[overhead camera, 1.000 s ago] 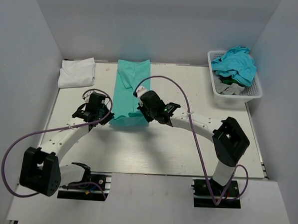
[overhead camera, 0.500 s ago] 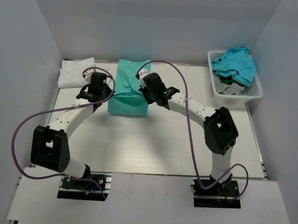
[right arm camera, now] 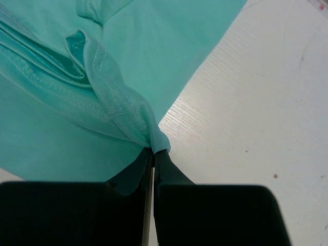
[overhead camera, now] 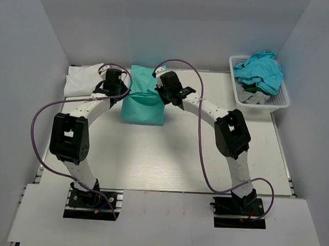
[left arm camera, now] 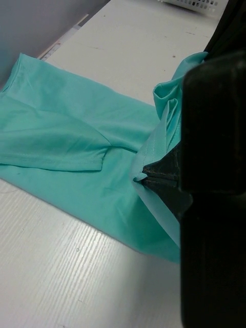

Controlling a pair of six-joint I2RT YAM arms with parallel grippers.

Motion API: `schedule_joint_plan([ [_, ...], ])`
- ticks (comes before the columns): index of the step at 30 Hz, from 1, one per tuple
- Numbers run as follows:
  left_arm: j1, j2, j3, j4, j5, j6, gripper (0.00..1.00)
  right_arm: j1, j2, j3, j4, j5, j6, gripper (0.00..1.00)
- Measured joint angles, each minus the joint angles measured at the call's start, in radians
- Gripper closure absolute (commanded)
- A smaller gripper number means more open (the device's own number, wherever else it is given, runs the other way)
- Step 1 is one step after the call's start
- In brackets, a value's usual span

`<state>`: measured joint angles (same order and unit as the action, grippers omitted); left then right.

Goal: Fold and stack the t-shirts
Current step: Fold the folded rectangular tshirt in 1/3 of the way

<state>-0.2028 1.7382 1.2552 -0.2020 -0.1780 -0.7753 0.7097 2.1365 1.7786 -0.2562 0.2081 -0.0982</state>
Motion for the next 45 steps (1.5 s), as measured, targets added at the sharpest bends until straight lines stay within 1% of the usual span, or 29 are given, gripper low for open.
schedule_joint_plan([
  [6, 0.020, 0.090, 0.052, 0.006, 0.037, 0.004, 1.00, -0.034, 0.082, 0.056, 0.012, -0.028, -0.020, 1.00],
  [11, 0.033, 0.180, 0.123, -0.004, 0.050, 0.006, 1.00, -0.053, 0.175, 0.127, 0.022, -0.056, -0.033, 1.00],
  [12, 0.036, 0.198, 0.135, -0.005, 0.056, 0.008, 0.95, -0.055, 0.183, 0.130, 0.024, -0.063, -0.034, 1.00],
  [13, 0.039, 0.213, 0.145, -0.003, 0.059, 0.010, 0.88, -0.058, 0.188, 0.130, 0.024, -0.070, -0.033, 1.00],
  [14, 0.043, 0.233, 0.158, -0.006, 0.066, 0.013, 0.69, -0.061, 0.191, 0.130, 0.029, -0.077, -0.032, 1.00],
  [16, 0.050, 0.274, 0.192, -0.011, 0.082, 0.023, 0.28, -0.065, 0.195, 0.130, 0.055, -0.078, -0.024, 0.62],
  [17, 0.055, 0.297, 0.216, -0.019, 0.089, 0.019, 0.00, -0.068, 0.196, 0.130, 0.075, -0.074, -0.025, 0.23],
  [18, 0.059, 0.317, 0.239, -0.033, 0.097, 0.023, 0.00, -0.069, 0.200, 0.134, 0.088, -0.066, -0.013, 0.10],
  [21, 0.074, 0.359, 0.305, -0.064, 0.108, 0.017, 0.00, -0.079, 0.231, 0.198, 0.104, -0.047, -0.007, 0.10],
  [23, 0.085, 0.359, 0.319, -0.077, 0.109, 0.017, 0.00, -0.087, 0.235, 0.219, 0.112, -0.051, -0.002, 0.10],
  [25, 0.093, 0.346, 0.320, -0.086, 0.113, 0.017, 0.00, -0.091, 0.221, 0.216, 0.124, -0.060, 0.005, 0.10],
  [27, 0.101, 0.322, 0.307, -0.089, 0.126, 0.019, 0.00, -0.094, 0.184, 0.172, 0.130, -0.081, 0.009, 0.10],
  [29, 0.106, 0.270, 0.250, -0.074, 0.145, 0.025, 0.00, -0.093, 0.117, 0.083, 0.140, -0.113, 0.018, 0.10],
  [32, 0.107, 0.177, 0.146, -0.071, 0.178, 0.029, 0.00, -0.091, 0.033, -0.005, 0.146, -0.179, 0.040, 0.10],
  [35, 0.107, 0.064, -0.007, -0.045, 0.226, 0.035, 0.00, -0.086, -0.018, -0.049, 0.161, -0.262, 0.069, 0.10],
  [38, 0.101, 0.005, -0.106, -0.006, 0.280, 0.061, 0.00, -0.085, -0.050, -0.096, 0.207, -0.362, 0.122, 0.10],
  [42, 0.090, 0.009, -0.121, 0.050, 0.372, 0.096, 0.00, -0.086, -0.058, -0.169, 0.276, -0.480, 0.190, 0.10],
  [45, 0.086, 0.047, -0.103, 0.084, 0.432, 0.103, 0.00, -0.090, 0.005, -0.112, 0.286, -0.531, 0.235, 0.10],
])
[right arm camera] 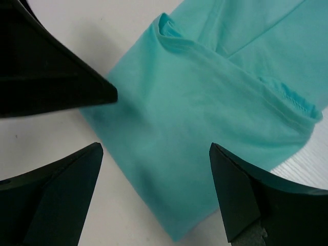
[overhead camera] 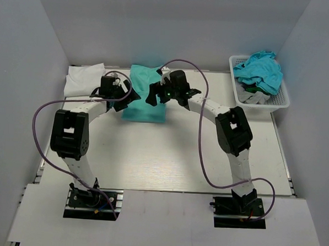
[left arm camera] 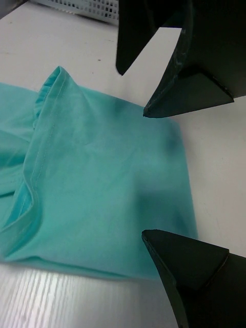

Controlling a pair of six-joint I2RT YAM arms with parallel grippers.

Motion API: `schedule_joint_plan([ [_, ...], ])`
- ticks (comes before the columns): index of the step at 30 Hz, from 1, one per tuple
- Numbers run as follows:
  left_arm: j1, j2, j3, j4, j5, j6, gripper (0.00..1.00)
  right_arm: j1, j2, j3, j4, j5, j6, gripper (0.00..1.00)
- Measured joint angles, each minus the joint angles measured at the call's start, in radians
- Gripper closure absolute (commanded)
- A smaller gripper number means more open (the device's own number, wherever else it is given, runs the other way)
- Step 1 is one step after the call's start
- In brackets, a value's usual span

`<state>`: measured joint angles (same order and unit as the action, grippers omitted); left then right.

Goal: Fold and stack the t-shirts
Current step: Fold the folded rectangular tshirt in 1/3 of the way

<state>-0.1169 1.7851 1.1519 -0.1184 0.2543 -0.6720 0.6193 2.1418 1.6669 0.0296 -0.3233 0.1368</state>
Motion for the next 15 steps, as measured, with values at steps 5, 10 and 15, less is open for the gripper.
schedule_joint_plan([
  [5, -0.001, 0.119, 0.028, 0.029, 0.072, 0.003, 0.00, -0.026, 0.117, 0.077, 0.084, -0.043, 0.109, 0.10],
  [10, 0.015, 0.164, 0.047, 0.030, 0.105, 0.003, 0.00, -0.077, 0.207, 0.080, 0.189, -0.068, 0.229, 0.10],
  [15, 0.018, 0.170, 0.056, 0.018, 0.105, 0.015, 0.00, -0.120, 0.336, 0.183, 0.235, -0.102, 0.308, 0.10],
])
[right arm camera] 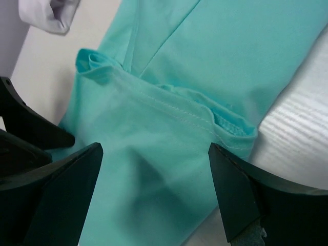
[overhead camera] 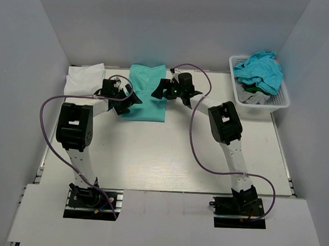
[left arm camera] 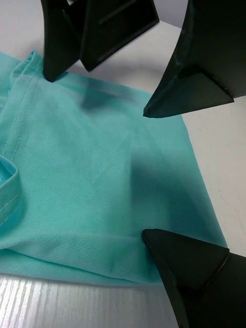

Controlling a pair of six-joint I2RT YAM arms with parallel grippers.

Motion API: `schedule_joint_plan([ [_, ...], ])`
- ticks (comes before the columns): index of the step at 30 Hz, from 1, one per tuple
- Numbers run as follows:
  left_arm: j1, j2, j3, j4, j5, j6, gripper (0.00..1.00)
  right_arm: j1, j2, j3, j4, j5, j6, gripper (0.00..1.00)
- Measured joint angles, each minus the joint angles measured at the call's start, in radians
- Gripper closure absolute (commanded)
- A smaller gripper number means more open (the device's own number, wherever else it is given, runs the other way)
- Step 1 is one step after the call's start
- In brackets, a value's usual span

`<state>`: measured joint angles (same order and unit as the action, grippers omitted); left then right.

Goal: Fold and stack the t-shirts
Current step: Fold the folded rectangular tshirt in 1/3 of the way, then grab one side of the 2/3 rectangular tshirt with both arms

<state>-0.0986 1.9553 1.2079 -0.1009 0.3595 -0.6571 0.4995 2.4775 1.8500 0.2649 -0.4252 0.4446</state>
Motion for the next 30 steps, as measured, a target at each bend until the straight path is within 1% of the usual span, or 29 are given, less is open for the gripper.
schedule_joint_plan([
  [5, -0.001, 0.000, 0.007, -0.014, -0.005, 0.015, 0.00, -0.016, 0.013, 0.035, 0.001, -0.027, 0.039, 0.10],
  [9, -0.008, -0.008, 0.003, -0.018, 0.002, 0.022, 0.00, -0.013, 0.005, 0.028, -0.017, -0.048, 0.009, 0.10],
  [12, -0.012, -0.032, -0.012, -0.035, 0.018, 0.026, 0.00, -0.006, -0.070, -0.061, -0.048, -0.048, -0.025, 0.10],
  [15, -0.015, -0.105, -0.055, -0.058, 0.013, 0.027, 0.00, 0.004, -0.217, -0.208, -0.072, -0.032, -0.053, 0.10],
  [18, -0.016, -0.235, -0.118, -0.083, -0.038, 0.023, 0.00, 0.019, -0.392, -0.375, -0.068, 0.009, -0.064, 0.10],
  [21, -0.014, -0.364, -0.172, -0.095, -0.089, 0.017, 0.00, 0.035, -0.503, -0.443, -0.097, 0.032, -0.066, 0.10],
  [23, -0.014, -0.405, -0.194, -0.104, -0.124, 0.015, 0.00, 0.046, -0.525, -0.455, -0.114, 0.039, -0.064, 0.10],
  [25, -0.013, -0.411, -0.213, -0.109, -0.153, 0.013, 0.00, 0.058, -0.526, -0.474, -0.136, 0.053, -0.061, 0.10],
  [30, -0.010, -0.320, -0.222, -0.141, -0.187, 0.012, 0.00, 0.081, -0.491, -0.523, -0.223, 0.082, -0.043, 0.10],
])
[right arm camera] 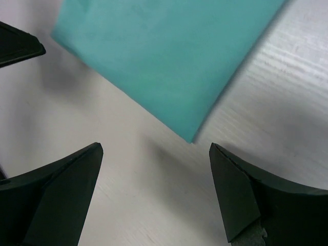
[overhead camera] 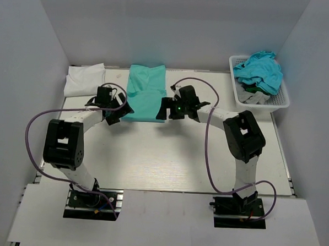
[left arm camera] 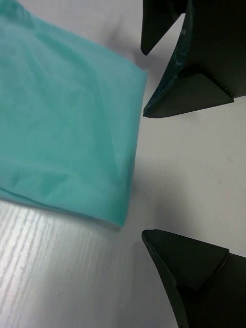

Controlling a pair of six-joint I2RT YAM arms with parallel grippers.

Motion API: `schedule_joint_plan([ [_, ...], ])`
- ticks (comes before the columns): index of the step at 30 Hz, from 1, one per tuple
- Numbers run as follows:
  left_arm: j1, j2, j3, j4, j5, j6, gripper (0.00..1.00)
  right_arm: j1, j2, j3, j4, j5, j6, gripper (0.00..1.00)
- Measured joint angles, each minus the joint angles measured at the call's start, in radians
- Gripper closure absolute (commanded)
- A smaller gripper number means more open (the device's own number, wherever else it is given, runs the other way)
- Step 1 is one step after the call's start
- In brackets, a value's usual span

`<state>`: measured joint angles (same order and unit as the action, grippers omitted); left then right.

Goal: Fold and stack the t-shirts
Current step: Grab one side of the 2/3 rectangular tshirt with both arms

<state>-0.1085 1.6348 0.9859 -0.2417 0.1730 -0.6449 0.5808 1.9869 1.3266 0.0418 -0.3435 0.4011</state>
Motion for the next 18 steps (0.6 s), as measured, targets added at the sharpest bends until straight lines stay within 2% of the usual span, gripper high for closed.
schedule_joint_plan([
  [1, 0.000, 0.021, 0.000, -0.002, 0.000, 0.000, 0.00, 0.003, 0.016, 0.001, -0.010, 0.005, 0.004, 0.10],
  [3, 0.000, 0.063, 0.000, -0.005, 0.000, -0.003, 0.08, 0.007, 0.045, 0.004, -0.039, 0.013, 0.012, 0.10],
  [5, 0.003, 0.098, 0.003, -0.010, -0.002, -0.005, 0.19, 0.008, 0.064, 0.013, -0.048, 0.012, 0.018, 0.10],
  [6, 0.004, 0.108, 0.011, -0.011, 0.003, -0.004, 0.29, 0.008, 0.069, 0.025, -0.053, 0.023, 0.022, 0.10],
  [8, 0.006, 0.127, 0.024, -0.003, -0.002, -0.004, 0.36, 0.008, 0.083, 0.042, -0.052, 0.029, 0.030, 0.11],
  [9, 0.007, 0.139, 0.027, 0.001, 0.000, -0.003, 0.45, 0.007, 0.092, 0.047, -0.049, 0.027, 0.037, 0.17],
  [11, 0.010, 0.156, 0.038, 0.008, 0.000, -0.003, 0.52, 0.006, 0.103, 0.057, -0.043, 0.031, 0.043, 0.24],
  [18, 0.014, 0.195, 0.057, 0.032, 0.014, -0.004, 0.68, 0.005, 0.132, 0.072, -0.023, 0.010, 0.073, 0.44],
])
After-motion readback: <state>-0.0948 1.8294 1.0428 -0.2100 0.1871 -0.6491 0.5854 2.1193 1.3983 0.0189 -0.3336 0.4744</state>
